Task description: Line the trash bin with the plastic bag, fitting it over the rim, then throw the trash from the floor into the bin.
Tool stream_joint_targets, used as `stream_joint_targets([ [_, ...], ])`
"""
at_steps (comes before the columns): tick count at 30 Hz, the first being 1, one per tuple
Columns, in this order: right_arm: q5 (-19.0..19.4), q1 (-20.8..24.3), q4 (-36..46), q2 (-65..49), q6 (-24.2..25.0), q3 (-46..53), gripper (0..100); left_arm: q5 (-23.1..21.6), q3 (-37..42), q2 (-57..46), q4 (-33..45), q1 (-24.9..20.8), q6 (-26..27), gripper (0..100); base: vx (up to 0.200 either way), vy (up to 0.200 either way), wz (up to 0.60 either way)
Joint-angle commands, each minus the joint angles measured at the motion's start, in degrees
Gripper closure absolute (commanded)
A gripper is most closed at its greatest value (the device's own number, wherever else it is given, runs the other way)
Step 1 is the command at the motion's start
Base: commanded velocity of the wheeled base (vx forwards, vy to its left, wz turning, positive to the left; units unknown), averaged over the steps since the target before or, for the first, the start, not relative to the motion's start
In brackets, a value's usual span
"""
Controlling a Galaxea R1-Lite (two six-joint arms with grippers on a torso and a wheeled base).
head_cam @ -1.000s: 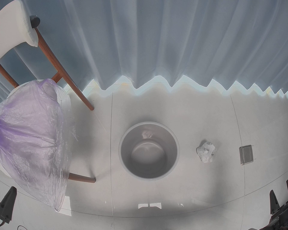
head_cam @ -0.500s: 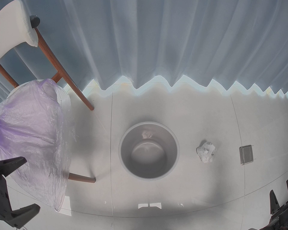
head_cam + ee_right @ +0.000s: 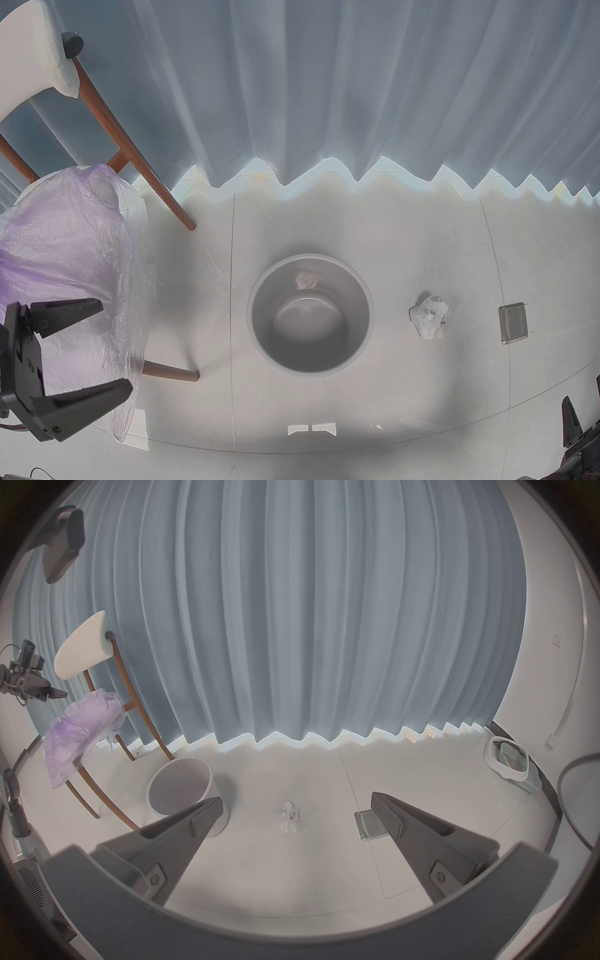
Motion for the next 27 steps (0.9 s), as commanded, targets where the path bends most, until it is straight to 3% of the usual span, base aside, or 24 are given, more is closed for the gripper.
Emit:
stream_joint_targets([
  [1, 0.01, 0.01, -0.02, -0.96, 0.0, 1.01, 0, 0.34, -2.32, 6.51, 0.07, 0.61, 2.0, 0, 0.0, 0.0, 0.0],
  [7, 0.01, 0.01, -0.02, -0.96, 0.0, 1.01, 0, 3.15, -2.23, 10.99, 0.25, 6.68, 9.56, 0, 0.0, 0.0, 0.0],
  [13, 0.01, 0.01, -0.02, -0.96, 0.0, 1.01, 0, 7.98, -2.32, 12.57, 0.16, 8.0, 10.0, 0, 0.0, 0.0, 0.0],
  [17, 0.01, 0.01, -0.02, -0.96, 0.0, 1.01, 0, 15.8, -2.06, 12.84, 0.25, 7.56, 12.28, 0, 0.0, 0.0, 0.0],
  [21, 0.01, 0.01, -0.02, -0.96, 0.0, 1.01, 0, 19.93, -2.14, 12.84, 0.16, 6.85, 15.62, 0, 0.0, 0.0, 0.0],
  [27, 0.01, 0.01, -0.02, -0.96, 0.0, 1.01, 0, 35.93, -2.06, 12.31, -0.45, 5.01, 21.95, 0, 0.0, 0.0, 0.0],
])
